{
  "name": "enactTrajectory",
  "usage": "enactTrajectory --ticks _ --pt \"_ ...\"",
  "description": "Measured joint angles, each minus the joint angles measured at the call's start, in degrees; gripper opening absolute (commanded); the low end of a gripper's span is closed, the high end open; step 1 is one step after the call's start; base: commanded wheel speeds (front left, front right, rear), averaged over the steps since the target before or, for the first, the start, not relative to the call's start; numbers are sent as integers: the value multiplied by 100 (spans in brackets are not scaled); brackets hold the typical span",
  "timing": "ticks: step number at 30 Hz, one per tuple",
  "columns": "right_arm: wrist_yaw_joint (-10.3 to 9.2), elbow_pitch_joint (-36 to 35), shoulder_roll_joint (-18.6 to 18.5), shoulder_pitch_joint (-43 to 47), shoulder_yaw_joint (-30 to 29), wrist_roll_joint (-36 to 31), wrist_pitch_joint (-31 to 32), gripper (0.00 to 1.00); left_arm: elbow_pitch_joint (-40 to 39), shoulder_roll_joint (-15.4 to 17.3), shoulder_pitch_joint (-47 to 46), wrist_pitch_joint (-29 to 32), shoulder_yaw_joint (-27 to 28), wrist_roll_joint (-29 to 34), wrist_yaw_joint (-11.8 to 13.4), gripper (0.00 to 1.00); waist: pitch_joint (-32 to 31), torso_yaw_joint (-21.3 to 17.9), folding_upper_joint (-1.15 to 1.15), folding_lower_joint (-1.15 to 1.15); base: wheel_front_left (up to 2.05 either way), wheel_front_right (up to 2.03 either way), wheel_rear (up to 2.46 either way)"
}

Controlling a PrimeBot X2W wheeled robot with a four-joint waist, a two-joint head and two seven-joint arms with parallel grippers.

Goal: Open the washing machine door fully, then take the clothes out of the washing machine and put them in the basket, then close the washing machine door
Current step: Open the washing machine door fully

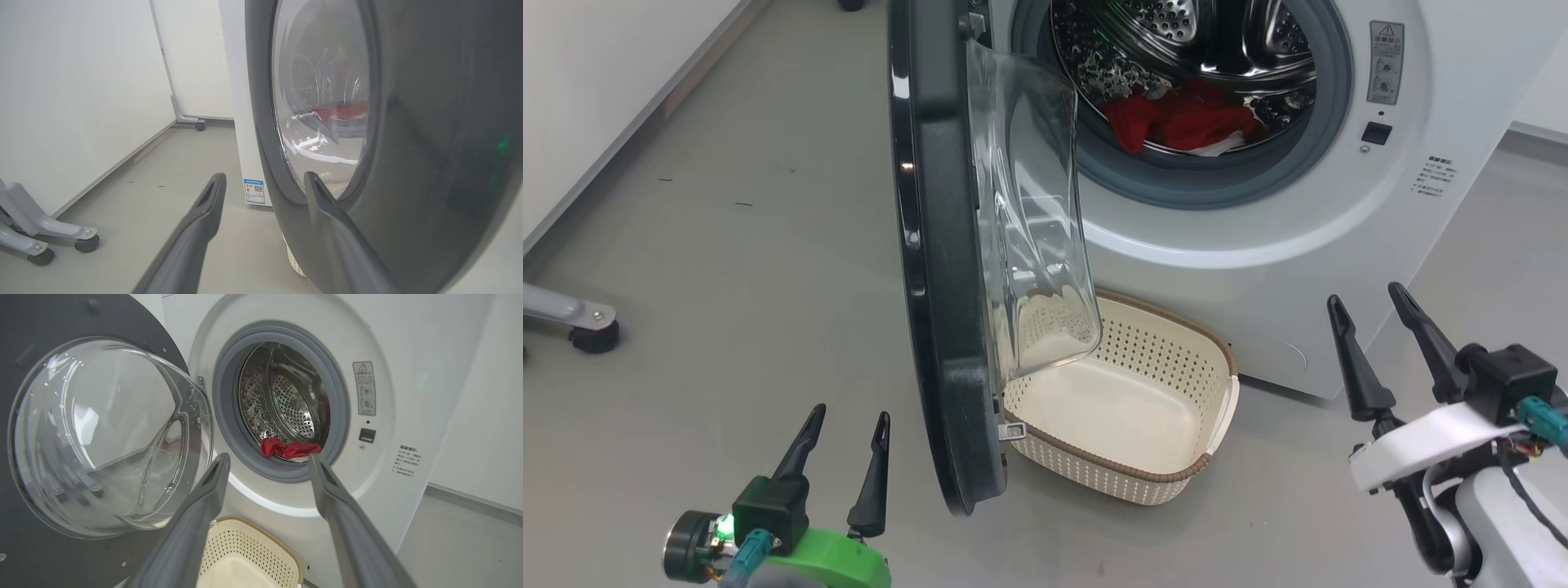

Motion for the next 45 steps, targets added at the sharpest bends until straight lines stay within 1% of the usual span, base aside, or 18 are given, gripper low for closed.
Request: enactTrajectory --ticks 3,7,14,16,21,36,45 --pt "-140 -60 163 217 -163 -60 0 100 -2 1 1 0 10 -7 0 100 5 -6 0 0 0 0 0" --pt "-198 -66 391 562 -343 -120 0 100 -9 2 2 0 15 -7 0 100 7 -11 0 0 0 0 0" --pt "-205 -78 708 955 -580 -318 0 100 -21 4 7 0 48 -42 16 100 -3 -33 0 0 0 0 0" --pt "-238 -85 768 1038 -636 -360 0 100 -23 4 7 0 45 -44 16 100 -1 -38 0 0 0 0 0" --pt "-240 -98 925 1176 -739 -515 0 100 -26 5 8 0 43 -46 16 100 4 -49 0 0 0 0 0" --pt "-234 -131 1178 1334 -1016 -828 0 100 -25 5 9 0 19 -47 16 100 8 -45 0 0 0 0 0" --pt "-162 -133 1278 1403 -1171 -983 0 100 -21 4 10 0 7 -48 15 100 14 -47 0 0 0 0 0"
